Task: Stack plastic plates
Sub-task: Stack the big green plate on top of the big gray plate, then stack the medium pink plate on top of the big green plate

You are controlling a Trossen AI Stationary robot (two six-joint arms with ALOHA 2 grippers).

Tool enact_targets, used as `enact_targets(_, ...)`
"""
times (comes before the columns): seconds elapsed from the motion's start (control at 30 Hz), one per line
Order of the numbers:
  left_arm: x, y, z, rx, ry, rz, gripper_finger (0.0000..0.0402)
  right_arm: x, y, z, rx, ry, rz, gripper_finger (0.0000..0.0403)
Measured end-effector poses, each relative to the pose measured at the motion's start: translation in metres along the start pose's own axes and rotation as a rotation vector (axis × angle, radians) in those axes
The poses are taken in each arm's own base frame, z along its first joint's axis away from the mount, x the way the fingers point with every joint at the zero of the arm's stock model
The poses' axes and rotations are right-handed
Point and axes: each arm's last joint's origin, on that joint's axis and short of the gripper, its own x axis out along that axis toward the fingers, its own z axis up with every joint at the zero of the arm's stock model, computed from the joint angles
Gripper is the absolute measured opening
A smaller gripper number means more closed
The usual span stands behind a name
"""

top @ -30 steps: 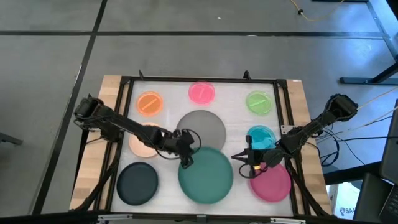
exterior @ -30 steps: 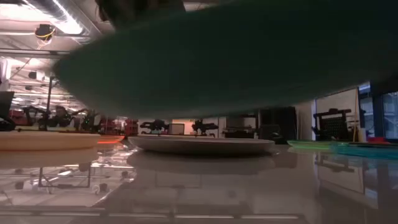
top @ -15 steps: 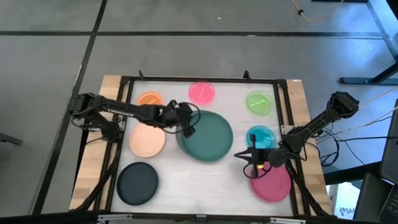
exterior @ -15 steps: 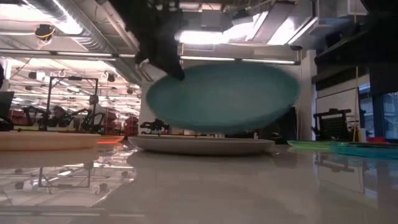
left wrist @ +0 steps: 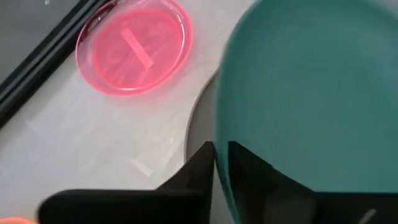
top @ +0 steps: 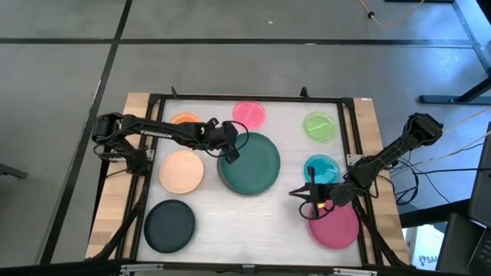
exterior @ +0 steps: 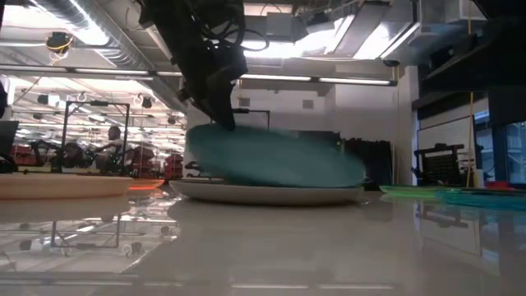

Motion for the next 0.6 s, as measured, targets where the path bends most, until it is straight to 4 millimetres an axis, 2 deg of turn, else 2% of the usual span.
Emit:
enact_targets(0.27, -0.006, -0.008, -0.002, 0.027, -0.016, -0.018, 0.0115, 0.000, 0.000, -0.005, 0.062, 0.045, 0.020, 0.0012)
enact_targets(0.37, -0.016, -0.028, -0.005, 0.084, -0.070, -0.069, 0.0121, 0.000, 0.001, -0.006, 0.100, 0.067, 0.053, 0.0038)
enact_targets(0.5, -0.033, -0.064, -0.014, 0.148, -0.178, -0.119, 0.0120, -0.001, 0.003, -0.007, 0.136, 0.119, 0.118, 0.0098)
enact_targets(0.6, -0.051, -0.090, -0.024, 0.165, -0.270, -0.158, 0.0120, -0.001, 0.005, 0.001, 0.127, 0.174, 0.151, 0.0142)
